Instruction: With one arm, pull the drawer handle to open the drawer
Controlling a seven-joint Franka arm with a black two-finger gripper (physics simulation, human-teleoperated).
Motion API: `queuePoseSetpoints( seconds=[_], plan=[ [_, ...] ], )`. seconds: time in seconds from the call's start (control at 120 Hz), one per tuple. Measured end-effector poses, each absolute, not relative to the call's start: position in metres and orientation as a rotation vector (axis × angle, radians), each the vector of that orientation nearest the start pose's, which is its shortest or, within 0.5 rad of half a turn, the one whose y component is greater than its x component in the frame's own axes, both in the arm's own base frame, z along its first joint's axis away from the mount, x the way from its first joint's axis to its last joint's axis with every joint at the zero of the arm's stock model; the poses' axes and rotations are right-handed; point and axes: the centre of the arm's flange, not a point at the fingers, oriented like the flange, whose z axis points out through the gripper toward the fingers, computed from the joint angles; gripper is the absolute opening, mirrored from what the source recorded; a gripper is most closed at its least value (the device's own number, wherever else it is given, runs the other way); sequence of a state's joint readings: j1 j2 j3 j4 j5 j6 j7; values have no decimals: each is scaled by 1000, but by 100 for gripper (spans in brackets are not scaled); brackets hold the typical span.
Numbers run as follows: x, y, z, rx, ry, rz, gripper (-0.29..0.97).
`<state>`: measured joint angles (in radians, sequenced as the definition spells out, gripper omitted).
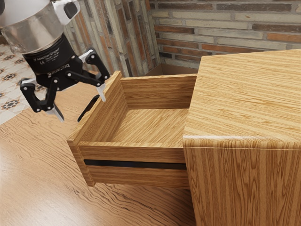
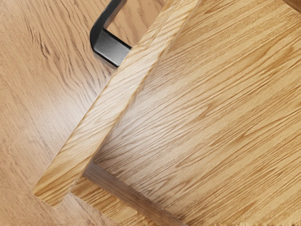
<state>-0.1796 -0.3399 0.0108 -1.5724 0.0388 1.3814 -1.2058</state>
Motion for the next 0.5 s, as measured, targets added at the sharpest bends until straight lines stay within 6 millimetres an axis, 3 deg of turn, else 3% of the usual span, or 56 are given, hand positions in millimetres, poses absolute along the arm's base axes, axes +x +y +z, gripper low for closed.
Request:
queuePoseSetpoints(
  seconds=[0.167, 0.5],
  plan=[
    [394, -84, 770, -2723, -1677, -211, 67],
    [394, -90, 761, -2604, -1834, -181, 68]
  ],
)
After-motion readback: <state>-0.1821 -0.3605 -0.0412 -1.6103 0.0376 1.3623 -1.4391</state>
